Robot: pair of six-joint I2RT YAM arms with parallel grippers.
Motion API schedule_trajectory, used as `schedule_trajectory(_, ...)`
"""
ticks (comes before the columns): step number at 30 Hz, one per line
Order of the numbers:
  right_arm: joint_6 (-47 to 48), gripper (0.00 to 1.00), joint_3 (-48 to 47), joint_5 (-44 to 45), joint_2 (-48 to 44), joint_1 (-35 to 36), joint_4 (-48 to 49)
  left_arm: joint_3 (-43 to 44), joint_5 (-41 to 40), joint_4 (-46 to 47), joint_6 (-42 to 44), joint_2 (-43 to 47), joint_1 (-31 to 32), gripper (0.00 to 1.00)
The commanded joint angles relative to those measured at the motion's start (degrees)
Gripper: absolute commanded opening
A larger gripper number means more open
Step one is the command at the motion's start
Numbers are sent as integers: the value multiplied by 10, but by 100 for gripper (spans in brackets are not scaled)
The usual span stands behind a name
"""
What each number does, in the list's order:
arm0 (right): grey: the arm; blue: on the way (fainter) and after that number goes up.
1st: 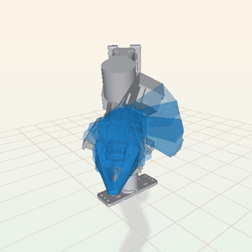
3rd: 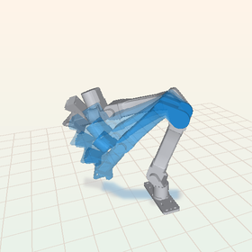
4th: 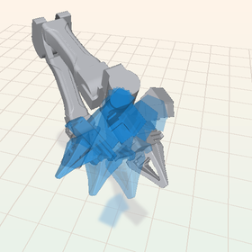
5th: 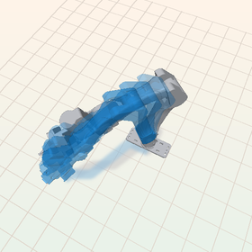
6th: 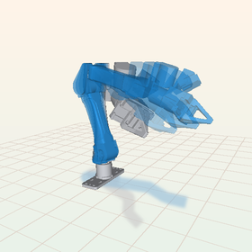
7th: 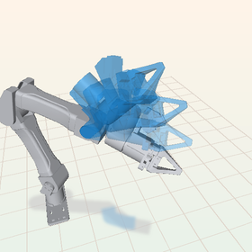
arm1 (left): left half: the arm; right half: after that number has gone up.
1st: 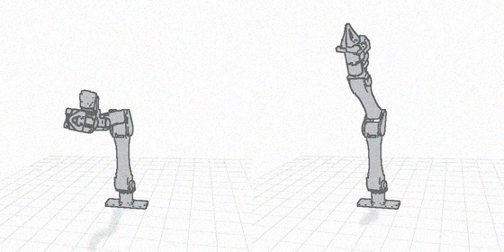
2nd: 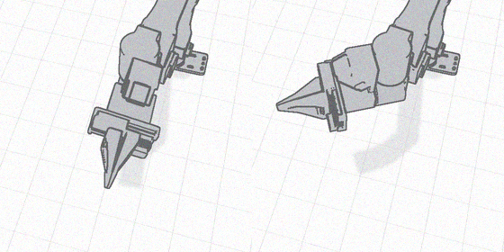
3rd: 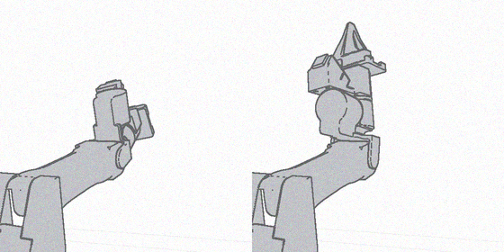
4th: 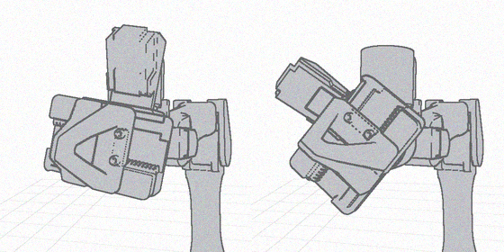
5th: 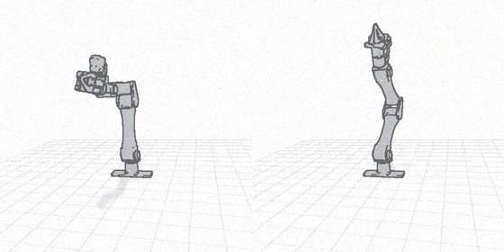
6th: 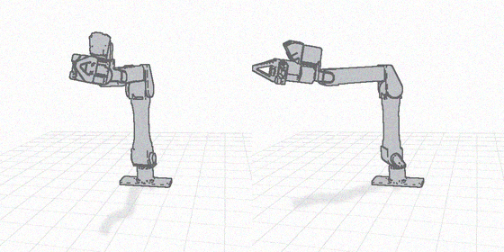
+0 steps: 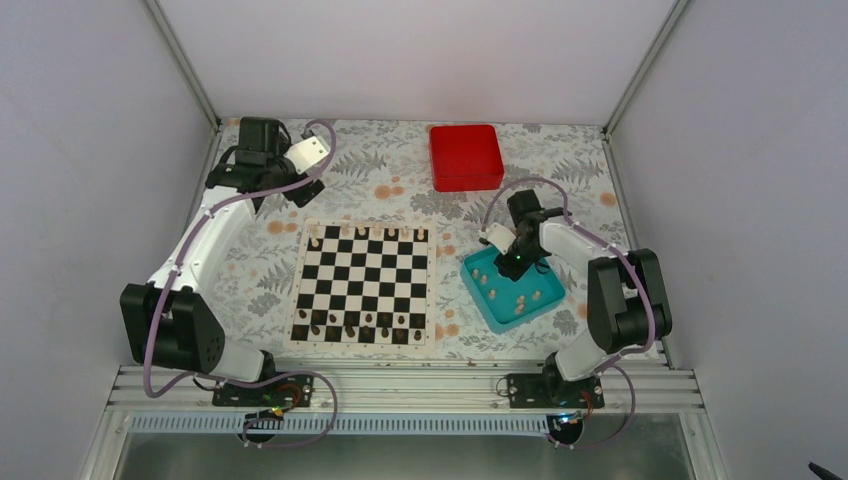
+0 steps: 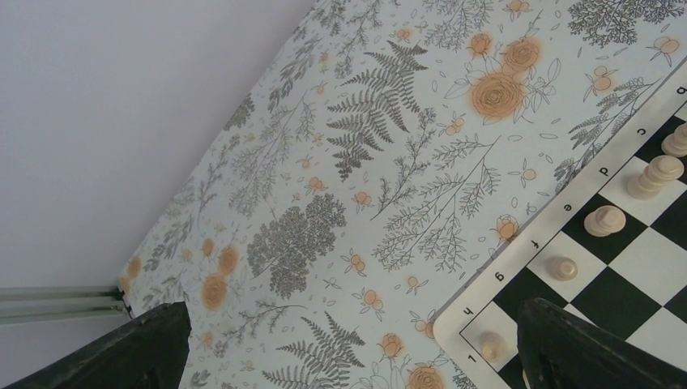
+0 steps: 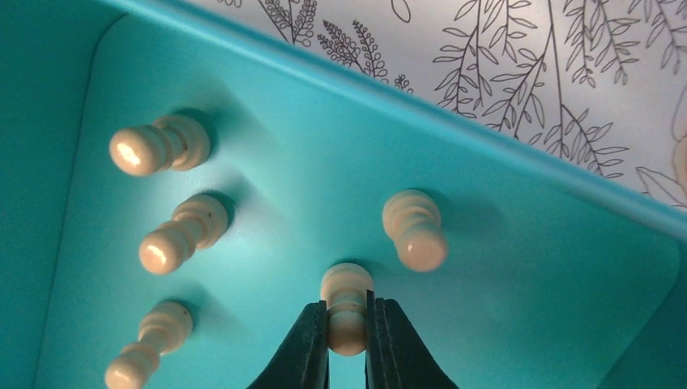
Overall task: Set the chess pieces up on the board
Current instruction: Pick up the chess piece from the storage box, then place the chess piece on the chessboard.
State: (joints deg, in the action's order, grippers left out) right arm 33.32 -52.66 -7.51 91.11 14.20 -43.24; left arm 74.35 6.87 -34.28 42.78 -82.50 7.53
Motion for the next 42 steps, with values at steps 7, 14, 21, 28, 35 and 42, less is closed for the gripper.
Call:
schedule_trajectory(7,-16,5,-70,33,-50,22,-89,-9,11,12,-3,27,-2,100)
schedule_trajectory(14,-25,8,-221,61,-12,109,-161,-13,12,13,-4,30,-1,100)
schedule_trajectory(21,-17,8,-331,43,97,191,-171,-24,8,25,-6,35,-2,100)
schedule_trajectory(28,-10,10,-386,19,189,228,-139,-26,7,31,-5,39,-3,100)
schedule_trajectory(35,-6,10,-421,13,248,243,-111,-36,13,37,-7,43,-3,100)
schedule_trajectory(42,1,10,-456,14,300,255,-120,-42,18,36,-7,44,-3,100)
